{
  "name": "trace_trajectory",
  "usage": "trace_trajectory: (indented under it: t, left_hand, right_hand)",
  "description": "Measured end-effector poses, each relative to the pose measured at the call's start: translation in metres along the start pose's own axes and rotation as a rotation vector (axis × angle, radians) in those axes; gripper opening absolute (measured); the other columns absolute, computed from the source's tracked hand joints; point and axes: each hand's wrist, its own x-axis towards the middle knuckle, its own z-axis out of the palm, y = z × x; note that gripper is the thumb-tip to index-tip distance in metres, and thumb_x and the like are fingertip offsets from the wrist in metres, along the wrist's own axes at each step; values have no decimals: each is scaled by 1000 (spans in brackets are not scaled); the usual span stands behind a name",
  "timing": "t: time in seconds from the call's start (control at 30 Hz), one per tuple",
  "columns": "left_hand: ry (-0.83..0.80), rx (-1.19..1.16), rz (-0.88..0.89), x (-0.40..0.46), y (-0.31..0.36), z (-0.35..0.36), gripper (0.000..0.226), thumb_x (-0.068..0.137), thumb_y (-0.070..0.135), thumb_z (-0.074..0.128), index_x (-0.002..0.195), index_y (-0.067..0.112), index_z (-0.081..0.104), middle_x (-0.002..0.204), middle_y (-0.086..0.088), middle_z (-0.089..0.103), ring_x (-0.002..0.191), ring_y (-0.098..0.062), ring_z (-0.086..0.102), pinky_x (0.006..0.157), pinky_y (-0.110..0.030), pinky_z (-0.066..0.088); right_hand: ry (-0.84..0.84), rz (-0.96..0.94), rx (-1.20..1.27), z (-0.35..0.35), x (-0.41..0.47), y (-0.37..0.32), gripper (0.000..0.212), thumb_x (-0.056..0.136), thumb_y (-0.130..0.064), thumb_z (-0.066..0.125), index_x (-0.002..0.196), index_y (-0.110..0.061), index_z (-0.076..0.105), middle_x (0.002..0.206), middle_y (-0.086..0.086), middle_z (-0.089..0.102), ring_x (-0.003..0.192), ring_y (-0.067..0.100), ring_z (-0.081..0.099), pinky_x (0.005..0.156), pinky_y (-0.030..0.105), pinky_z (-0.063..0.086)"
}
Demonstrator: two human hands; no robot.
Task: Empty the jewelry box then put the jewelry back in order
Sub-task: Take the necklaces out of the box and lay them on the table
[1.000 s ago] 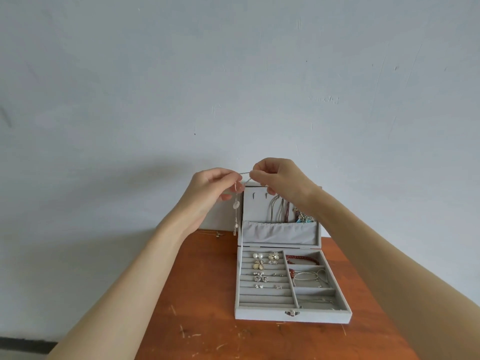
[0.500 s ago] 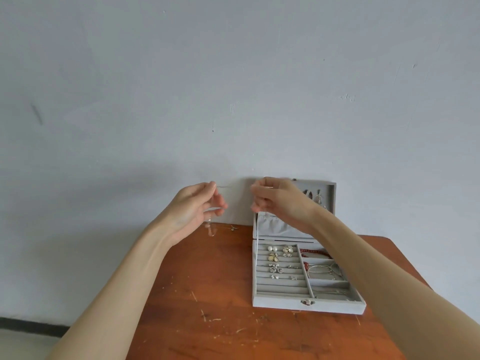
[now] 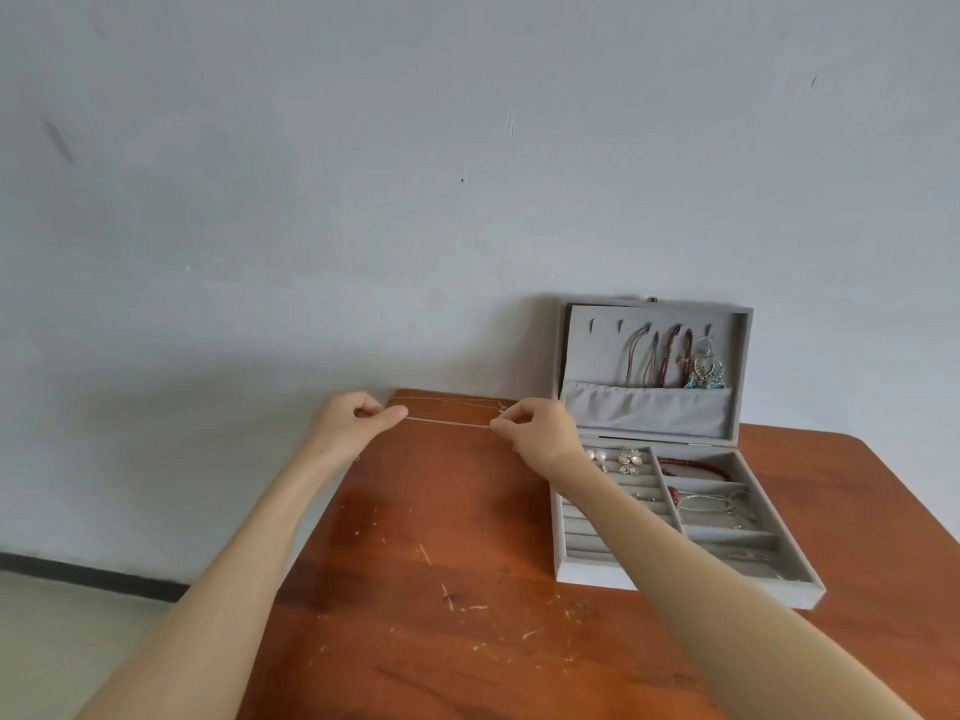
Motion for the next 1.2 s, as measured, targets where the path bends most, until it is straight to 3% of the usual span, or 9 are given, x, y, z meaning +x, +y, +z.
trace_trajectory:
  t: [0.07, 0.2, 0.33, 0.47, 0.57, 0.7, 0.93, 1.03, 1.2]
  left_hand:
    - [14, -6, -54, 10, -15, 5, 27, 78, 35, 71, 66, 14, 58, 73, 2, 59, 73, -12, 53, 65, -26, 40]
    - [21, -53, -138, 28, -38, 18, 27, 76, 35, 73, 67, 13, 61, 82, 2, 64, 84, -13, 56, 75, -29, 39]
    - [108, -75, -162, 44, -43, 28, 24, 73, 33, 76, 65, 15, 62, 73, 5, 61, 71, -9, 54, 61, -25, 38]
    - [151, -70, -198, 53, -46, 35, 22, 72, 32, 77, 70, 13, 66, 70, 4, 62, 65, -9, 54, 54, -22, 37]
    - [134, -70, -205, 55, -48, 38, 18, 73, 33, 76, 71, 18, 67, 67, 1, 61, 67, -15, 54, 54, -21, 37]
    - [147, -49, -185, 55, -47, 38, 12, 75, 29, 74, 76, 19, 69, 86, -14, 68, 88, -29, 63, 69, -27, 41]
    - [163, 120, -142, 53, -43, 36, 7, 81, 28, 68, 86, 24, 66, 97, 0, 63, 100, -22, 55, 92, -34, 40]
    - [158, 271, -107, 44, -36, 33, 14, 84, 31, 64, 97, 26, 65, 102, 5, 64, 103, -18, 55, 91, -33, 30]
    - [60, 117, 96, 20, -12, 32, 17, 87, 22, 61, 103, 18, 66, 105, 8, 62, 94, -6, 50, 85, -20, 35]
  right_hand:
    - [24, 62, 10, 13, 11, 6, 7, 81, -14, 66, 76, -11, 66, 73, -4, 59, 77, 15, 56, 70, 26, 47]
    - [60, 143, -8, 30, 29, 16, 9, 81, -14, 68, 73, -11, 64, 70, -1, 58, 74, 17, 55, 57, 22, 42]
    - [88, 148, -87, 38, 42, 23, 12, 80, -16, 69, 70, -10, 64, 69, -1, 58, 79, 22, 60, 72, 29, 49]
    - [108, 101, -240, 41, 48, 24, 11, 80, -11, 66, 78, 0, 68, 87, 14, 68, 89, 30, 64, 75, 34, 52]
    - [127, 80, -343, 41, 51, 26, 12, 84, -7, 60, 89, 0, 68, 103, 16, 66, 101, 29, 59, 81, 30, 48]
    - [131, 82, -362, 40, 53, 25, 18, 87, -6, 55, 100, 1, 65, 112, 17, 61, 107, 27, 55, 88, 31, 47]
    - [145, 92, -387, 37, 46, 21, 28, 85, 2, 44, 106, 1, 63, 121, 19, 50, 104, 31, 55, 85, 30, 44]
    - [111, 90, -384, 34, 41, 17, 27, 87, -1, 46, 111, 1, 60, 123, 18, 48, 107, 31, 54, 87, 29, 42]
    - [66, 28, -251, 18, 22, 4, 24, 91, -17, 52, 110, -6, 61, 117, 10, 61, 109, 23, 54, 85, 27, 41]
